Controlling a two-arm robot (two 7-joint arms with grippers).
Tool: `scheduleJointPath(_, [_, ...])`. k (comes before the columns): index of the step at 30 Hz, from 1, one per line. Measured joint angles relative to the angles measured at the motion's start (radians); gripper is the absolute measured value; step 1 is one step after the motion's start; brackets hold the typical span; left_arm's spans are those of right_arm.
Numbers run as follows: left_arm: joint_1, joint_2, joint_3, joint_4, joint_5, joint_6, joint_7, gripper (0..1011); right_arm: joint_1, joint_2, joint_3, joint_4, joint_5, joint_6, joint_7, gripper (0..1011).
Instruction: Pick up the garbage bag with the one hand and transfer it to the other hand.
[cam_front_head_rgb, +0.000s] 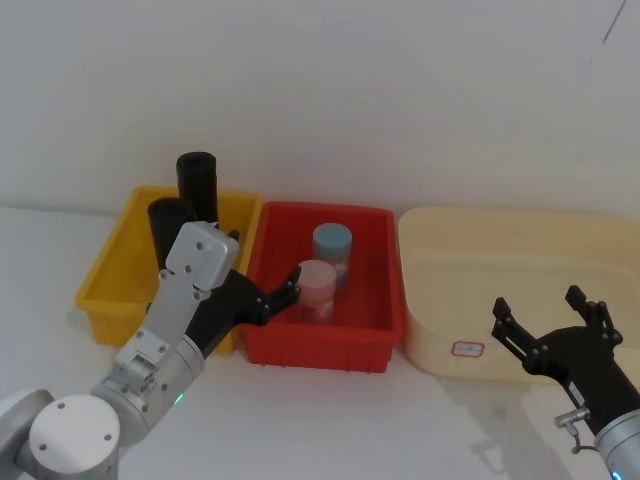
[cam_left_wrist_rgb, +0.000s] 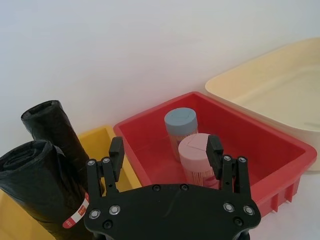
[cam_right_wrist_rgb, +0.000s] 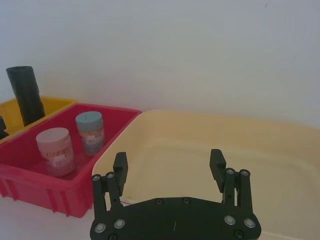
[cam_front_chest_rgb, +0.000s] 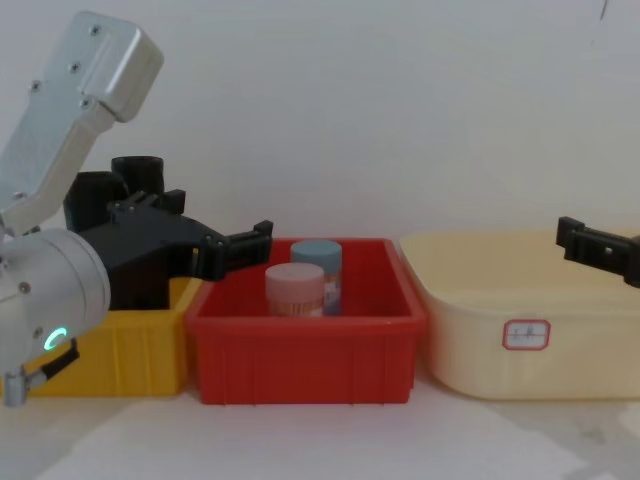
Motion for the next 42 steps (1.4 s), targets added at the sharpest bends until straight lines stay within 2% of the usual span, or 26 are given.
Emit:
scheduleJointPath(6, [0.004, 0.009, -0.003, -0.017, 0.004, 0.006, -0.002, 1001, 0.0, 0.0, 0.0, 0.0, 0.0, 0.0, 0.0, 1004])
scheduleJointPath(13, [0.049, 0.045, -0.031, -0.106, -0.016, 0.054, -0.018, 1001, 0.0, 0.0, 0.0, 0.0, 0.0, 0.0, 0.0, 1004])
scheduleJointPath(16, [0.099, 0.075, -0.066, -0.194, -0.053, 0.096, -0.027, 1001, 0.0, 0.0, 0.0, 0.0, 0.0, 0.0, 0.0, 1004])
scheduleJointPath(19, [0.129, 0.094, -0.09, -0.248, -0.081, 0.131, -0.033, 1001, 0.0, 0.0, 0.0, 0.0, 0.0, 0.0, 0.0, 1004])
scheduleJointPath(20, [0.152, 0.109, -0.111, -0.291, -0.097, 0.153, -0.035, 1001, 0.0, 0.0, 0.0, 0.0, 0.0, 0.0, 0.0, 1004])
scheduleJointPath(26, [0.216, 0.161, -0.174, -0.411, -0.155, 0.249, -0.048, 1001, 0.0, 0.0, 0.0, 0.0, 0.0, 0.0, 0.0, 1004])
scheduleJointPath(29, [0.232, 0.179, -0.195, -0.444, -0.17, 0.284, -0.052, 1001, 0.0, 0.0, 0.0, 0.0, 0.0, 0.0, 0.0, 1004])
scheduleJointPath(32, [0.254, 0.206, -0.23, -0.488, -0.197, 0.351, -0.055, 1001, 0.0, 0.0, 0.0, 0.0, 0.0, 0.0, 0.0, 1004])
scheduleJointPath(35, [0.268, 0.22, -0.254, -0.51, -0.21, 0.391, -0.054, 1001, 0.0, 0.0, 0.0, 0.0, 0.0, 0.0, 0.0, 1004])
scheduleJointPath(42, [0.273, 0.227, -0.288, -0.512, -0.225, 0.46, -0.033, 1001, 0.0, 0.0, 0.0, 0.0, 0.0, 0.0, 0.0, 1004])
